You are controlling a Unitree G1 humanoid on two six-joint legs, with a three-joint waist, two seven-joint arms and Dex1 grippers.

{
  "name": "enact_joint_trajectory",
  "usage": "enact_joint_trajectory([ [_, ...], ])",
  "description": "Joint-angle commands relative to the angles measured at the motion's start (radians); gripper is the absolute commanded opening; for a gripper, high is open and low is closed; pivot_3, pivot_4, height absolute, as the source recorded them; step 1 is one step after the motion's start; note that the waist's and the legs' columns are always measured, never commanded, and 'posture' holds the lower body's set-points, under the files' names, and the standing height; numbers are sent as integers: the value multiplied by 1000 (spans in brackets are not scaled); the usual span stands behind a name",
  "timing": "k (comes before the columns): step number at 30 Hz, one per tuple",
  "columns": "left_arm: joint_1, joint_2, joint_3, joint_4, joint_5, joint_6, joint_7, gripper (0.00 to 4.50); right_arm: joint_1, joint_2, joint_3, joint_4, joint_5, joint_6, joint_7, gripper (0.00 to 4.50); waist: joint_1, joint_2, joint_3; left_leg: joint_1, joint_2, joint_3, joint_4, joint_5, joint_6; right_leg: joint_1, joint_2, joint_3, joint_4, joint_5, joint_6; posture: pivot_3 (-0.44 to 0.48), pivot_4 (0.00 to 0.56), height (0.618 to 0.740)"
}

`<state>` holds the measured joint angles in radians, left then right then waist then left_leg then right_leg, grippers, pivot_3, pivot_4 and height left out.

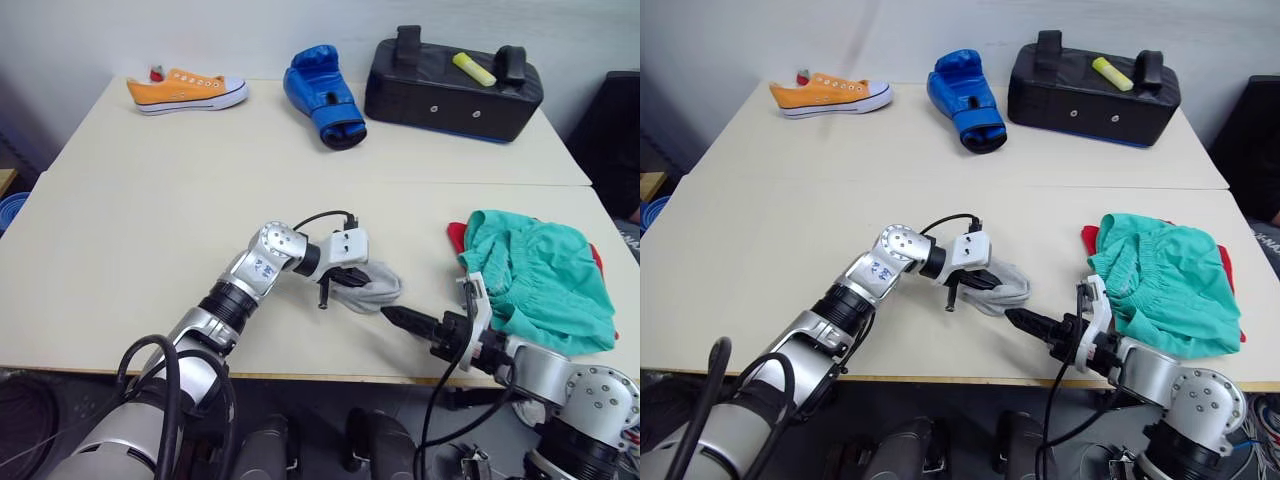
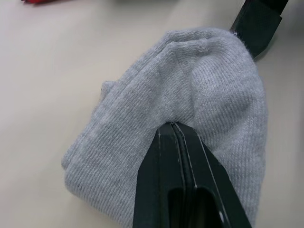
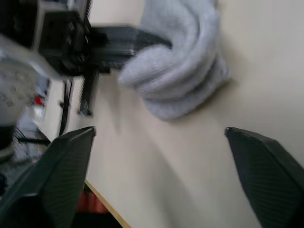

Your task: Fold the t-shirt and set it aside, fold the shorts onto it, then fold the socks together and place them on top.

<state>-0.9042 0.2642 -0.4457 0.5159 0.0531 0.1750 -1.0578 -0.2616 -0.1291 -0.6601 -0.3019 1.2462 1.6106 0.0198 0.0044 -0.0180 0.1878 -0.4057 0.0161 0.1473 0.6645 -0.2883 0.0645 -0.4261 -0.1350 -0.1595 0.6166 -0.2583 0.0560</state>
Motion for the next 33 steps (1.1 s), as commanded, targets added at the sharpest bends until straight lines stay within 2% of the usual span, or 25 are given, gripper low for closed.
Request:
enact_joint_trajectory([
  [1, 27, 12, -6, -26, 37, 23, 20, 0, -64, 37, -40, 125, 47, 3, -158, 4450, -6, 0, 0, 0, 0, 0, 0, 0, 0, 0, 0, 0, 0, 0, 0, 0, 150, 740],
  [8, 48, 8, 17, -57, 37, 67, 50, 0, -183, 62, 18, 311, 28, -47, -275, 4450, -15, 1, -2, 2, 0, 0, 0, 1, 0, 1, 0, 1, 2, 0, 0, 0, 150, 740],
  [9, 51, 10, 19, -60, 37, 72, 53, 0, -193, 61, 27, 326, 25, -54, -279, 4270, -16, 1, -2, 2, 0, 0, 0, 1, 0, 1, 0, 1, 2, 0, 0, 0, 150, 740],
  [11, 57, 15, 25, -67, 39, 77, 57, 0, -210, 59, 39, 350, 23, -75, -285, 3841, -20, 1, -2, 2, 0, 0, 0, 2, 0, 1, 0, 1, 3, 0, 0, 0, 150, 740],
  [19, 68, 36, 47, -79, 40, 89, 71, 0, -204, 36, 68, 357, 42, -145, -267, 965, -33, 1, -2, 1, 0, 0, -1, 2, -1, 0, 0, 1, 3, 0, 0, 0, 150, 740],
  [21, 74, 39, 81, -104, 0, 142, 60, 0, -196, 30, 78, 339, 47, -170, -257, 380, -33, 1, -2, 2, 1, 0, -1, 2, -1, 0, 1, 1, 3, 0, 0, 0, 150, 740],
  [22, 75, 38, 123, -133, -60, 217, 34, 0, -188, 18, 91, 317, 42, -178, -242, 221, -33, 1, -2, 2, 1, 0, -1, 2, -1, 0, 1, 1, 3, 0, 0, 0, 150, 740],
  [25, 81, 105, 233, -218, -245, 381, -128, 579, -156, -35, 138, 208, 55, -185, -186, 163, -33, 2, -1, 1, 1, 0, -1, 2, -1, -1, 1, 1, 3, 0, 0, 0, 150, 740],
  [27, 83, 157, 268, -251, -310, 428, -196, 1217, -140, -62, 153, 154, 85, -196, -166, 163, -33, 6, 1, -2, 0, 0, -1, 5, -7, -3, 1, 0, 3, -1, 0, 0, 150, 740],
  [31, 63, 333, 351, -344, -516, 612, -427, 2403, -100, -212, 102, 11, 391, -284, -236, 162, -32, 14, 8, -4, 0, 0, -3, 5, -8, -5, 2, 0, 4, -2, 0, 0, 150, 740],
  [33, 47, 371, 367, -392, -583, 672, -467, 3071, -43, -338, 67, -25, 560, -373, -287, 162, -26, 15, 9, -4, 0, 1, -3, 5, -8, -4, 2, 0, 3, -2, 1, 0, 150, 740],
])
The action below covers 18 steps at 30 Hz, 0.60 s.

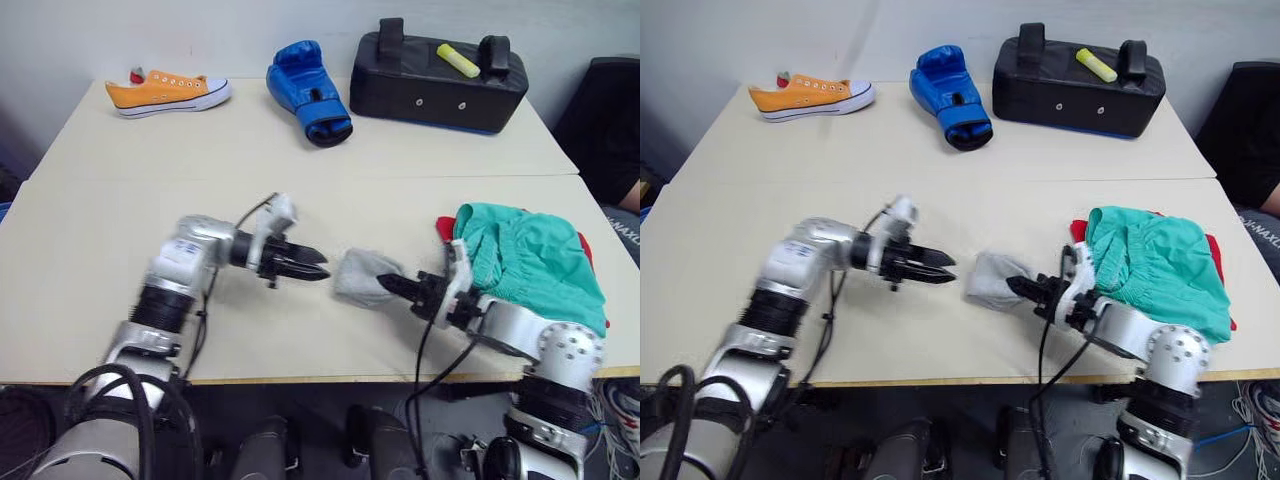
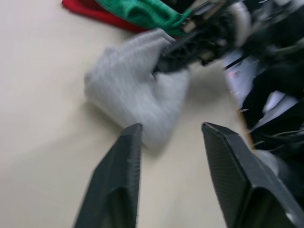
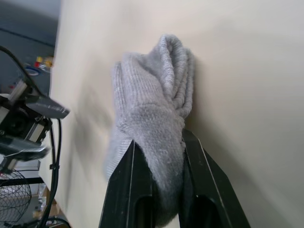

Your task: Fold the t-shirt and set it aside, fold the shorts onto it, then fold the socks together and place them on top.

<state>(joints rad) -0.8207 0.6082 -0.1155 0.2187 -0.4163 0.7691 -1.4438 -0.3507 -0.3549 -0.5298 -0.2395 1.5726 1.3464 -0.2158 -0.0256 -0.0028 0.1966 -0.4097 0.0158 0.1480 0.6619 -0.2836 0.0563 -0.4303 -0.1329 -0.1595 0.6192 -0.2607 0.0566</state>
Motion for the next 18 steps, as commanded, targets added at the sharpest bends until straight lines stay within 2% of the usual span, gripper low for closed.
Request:
enact_joint_trajectory([
  [1, -48, 27, 47, -110, -139, 103, -74, 3278, 86, -176, -91, -95, 299, -151, -73, 162, 12, 0, 1, 1, -1, -1, 0, 0, 0, 2, 0, 0, -1, -1, 2, 0, 150, 740],
  [3, -72, 8, 65, -135, -176, 131, -42, 3938, 180, -300, -176, -91, 380, -219, -94, 161, 35, 0, 1, 0, -1, -2, 0, -2, 2, 3, 0, 0, -8, -1, 4, 0, 150, 740],
  [5, -79, -14, 68, -155, -187, 120, -13, 4497, 257, -369, -261, -69, 399, -283, -110, 161, 42, 0, 1, 0, -2, -1, 0, -3, 4, 5, 0, 1, -11, 0, 6, 0, 150, 740],
  [7, -83, -41, 59, -153, -176, 87, 15, 4500, 313, -399, -334, -25, 400, -339, -142, 161, 44, -1, 2, 1, -3, 0, 0, -4, 6, 6, 0, 2, -13, 1, 9, 0, 150, 740],
  [10, -90, -75, 46, -131, -162, 52, 40, 4500, 363, -422, -371, 40, 400, -414, -183, 161, 42, -3, 2, 1, -3, 2, 0, -4, 7, 6, 1, 3, -14, 2, 10, 0, 150, 740],
  [13, -101, -95, 25, -108, -141, 12, 55, 4500, 365, -408, -339, 132, 353, -478, -199, 161, 37, -3, 3, 2, -2, 2, 0, -4, 6, 6, 2, 4, -12, 3, 10, 0, 150, 740],
  [18, -127, -103, 18, -77, -141, 0, 65, 4500, 331, -379, -247, 263, 158, -548, -210, 161, 29, -3, 3, 2, -1, 2, 0, -2, 5, 5, 2, 4, -11, 3, 9, 0, 150, 740],
])
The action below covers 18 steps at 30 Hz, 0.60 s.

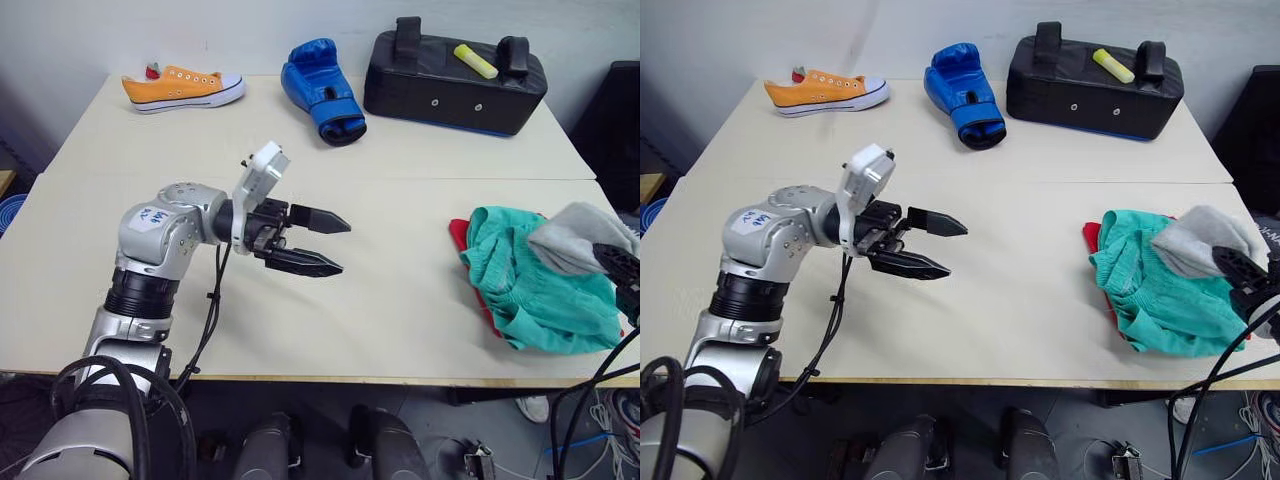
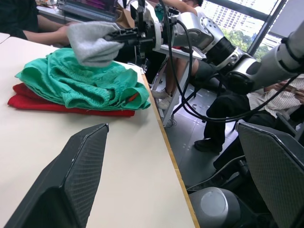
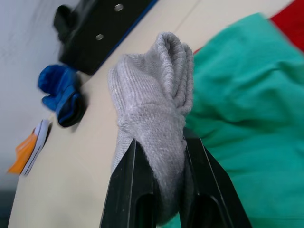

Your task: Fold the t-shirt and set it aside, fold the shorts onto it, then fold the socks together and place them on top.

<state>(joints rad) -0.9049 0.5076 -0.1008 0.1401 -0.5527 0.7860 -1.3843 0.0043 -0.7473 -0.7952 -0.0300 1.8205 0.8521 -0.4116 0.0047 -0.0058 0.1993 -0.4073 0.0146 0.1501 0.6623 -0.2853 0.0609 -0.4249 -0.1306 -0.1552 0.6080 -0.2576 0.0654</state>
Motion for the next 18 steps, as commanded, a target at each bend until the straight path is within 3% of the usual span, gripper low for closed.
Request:
enact_joint_trajectory([
  [1, -44, -3, 2, 11, 3, -25, 9, 4500, -40, 29, 26, 87, -125, -76, -10, 511, -2, 0, 0, 0, 0, 0, 0, 0, 0, 0, 0, 0, 0, 0, 0, 0, 150, 740],
  [6, -32, 18, 6, 24, 5, -31, 7, 4500, -41, 60, 8, 92, -162, -78, 22, 2162, -4, 3, 1, -1, 0, 0, 0, 0, 0, -1, 0, 1, 1, 0, 0, 0, 150, 740],
  [9, -9, 62, 32, 13, -31, 18, -18, 4500, 50, -7, -85, 33, -158, -25, 132, 3062, -2, 5, 1, -1, 0, 0, 0, 0, 0, -1, 0, 0, 2, -1, -1, 0, 150, 740],
  [12, 19, 135, 73, -23, -96, 109, -48, 4500, 354, -177, -223, -92, -397, 30, 543, 4039, 14, 16, 2, -3, -1, 0, 0, 0, 1, -3, 0, 0, 1, -2, 0, 0, 150, 740],
  [13, 29, 161, 83, -33, -111, 125, -55, 4500, 468, -220, -261, -127, -513, -5, 695, 4390, 17, 15, 2, -3, -3, 0, 0, -1, 2, -4, -1, 1, 1, -3, 2, 0, 150, 740],
  [15, 41, 193, 96, -44, -128, 144, -61, 4500, 598, -258, -308, -147, -668, -86, 892, 4453, 18, 6, 2, 0, -1, 0, 0, -2, 1, -1, 1, 0, 1, -5, 3, 0, 150, 740],
  [18, 62, 308, 152, -27, -139, 149, -111, 4500, 815, -333, -468, -75, -942, -308, 1334, 4453, 13, 1, 3, 0, 0, 0, 1, -5, 0, 1, 2, 0, -2, -5, 4, 0, 150, 740],
])
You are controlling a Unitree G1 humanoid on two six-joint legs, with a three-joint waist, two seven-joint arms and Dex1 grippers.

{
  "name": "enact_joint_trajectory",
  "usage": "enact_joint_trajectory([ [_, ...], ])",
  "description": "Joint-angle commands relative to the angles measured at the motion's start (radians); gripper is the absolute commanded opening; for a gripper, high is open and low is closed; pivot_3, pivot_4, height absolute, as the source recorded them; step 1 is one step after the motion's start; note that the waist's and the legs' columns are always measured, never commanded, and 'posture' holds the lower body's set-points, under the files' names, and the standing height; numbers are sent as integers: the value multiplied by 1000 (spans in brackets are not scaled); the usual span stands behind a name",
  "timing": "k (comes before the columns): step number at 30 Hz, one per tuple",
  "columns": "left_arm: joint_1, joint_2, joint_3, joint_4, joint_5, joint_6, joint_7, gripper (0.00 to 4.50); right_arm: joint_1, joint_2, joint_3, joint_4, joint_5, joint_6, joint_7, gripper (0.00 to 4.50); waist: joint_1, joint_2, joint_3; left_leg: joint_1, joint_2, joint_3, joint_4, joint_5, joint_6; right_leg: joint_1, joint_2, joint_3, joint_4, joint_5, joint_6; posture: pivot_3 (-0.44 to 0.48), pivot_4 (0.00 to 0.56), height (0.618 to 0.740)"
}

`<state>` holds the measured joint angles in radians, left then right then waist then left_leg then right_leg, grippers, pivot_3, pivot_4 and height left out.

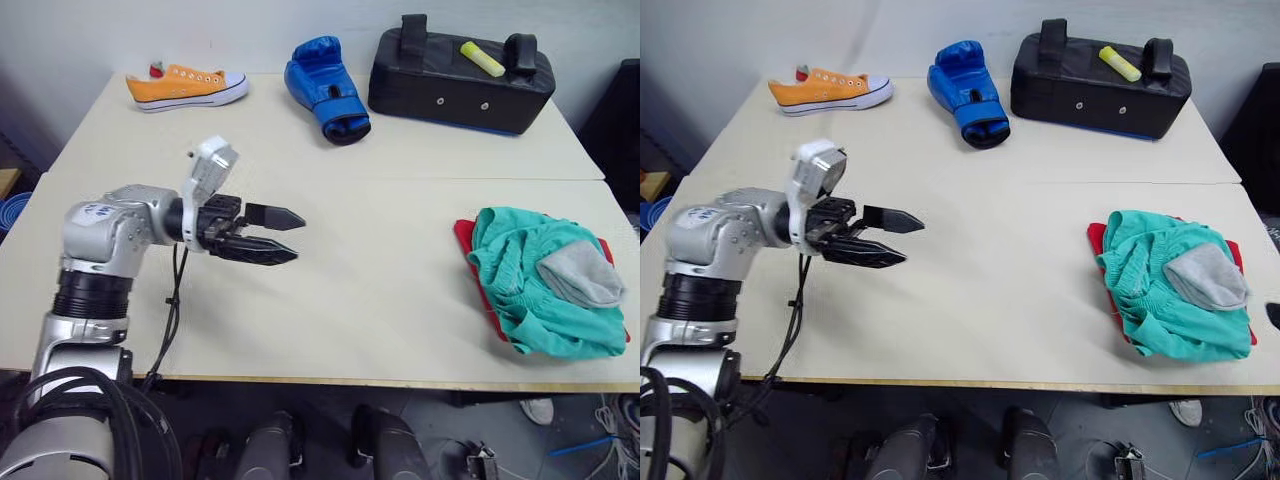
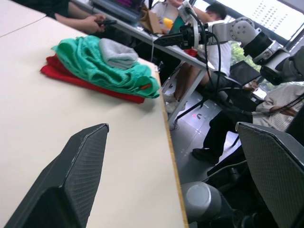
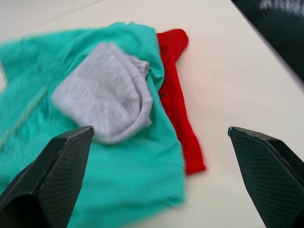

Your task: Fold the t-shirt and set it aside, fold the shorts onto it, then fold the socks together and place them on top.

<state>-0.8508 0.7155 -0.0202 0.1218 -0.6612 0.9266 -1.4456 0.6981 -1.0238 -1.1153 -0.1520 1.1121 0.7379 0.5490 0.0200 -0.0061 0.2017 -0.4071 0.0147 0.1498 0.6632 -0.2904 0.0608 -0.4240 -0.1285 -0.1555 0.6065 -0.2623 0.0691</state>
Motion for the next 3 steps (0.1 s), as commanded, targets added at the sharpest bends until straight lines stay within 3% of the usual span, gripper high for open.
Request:
enact_joint_trajectory([
  [1, 9, 124, 82, -1, -34, 7, -58, 4500, 151, -72, -176, 84, -292, -252, 467, 4453, -5, 1, 1, 0, 0, 1, 0, -2, -3, 0, 0, 1, -2, -1, 2, 0, 150, 740],
  [3, 3, 171, 95, 27, -28, 0, -63, 4500, 168, -112, -198, 187, -359, -295, 584, 4453, -6, -2, 2, 0, 0, 1, -1, -4, -1, 1, 1, 0, -4, -1, 2, 0, 150, 740],
])
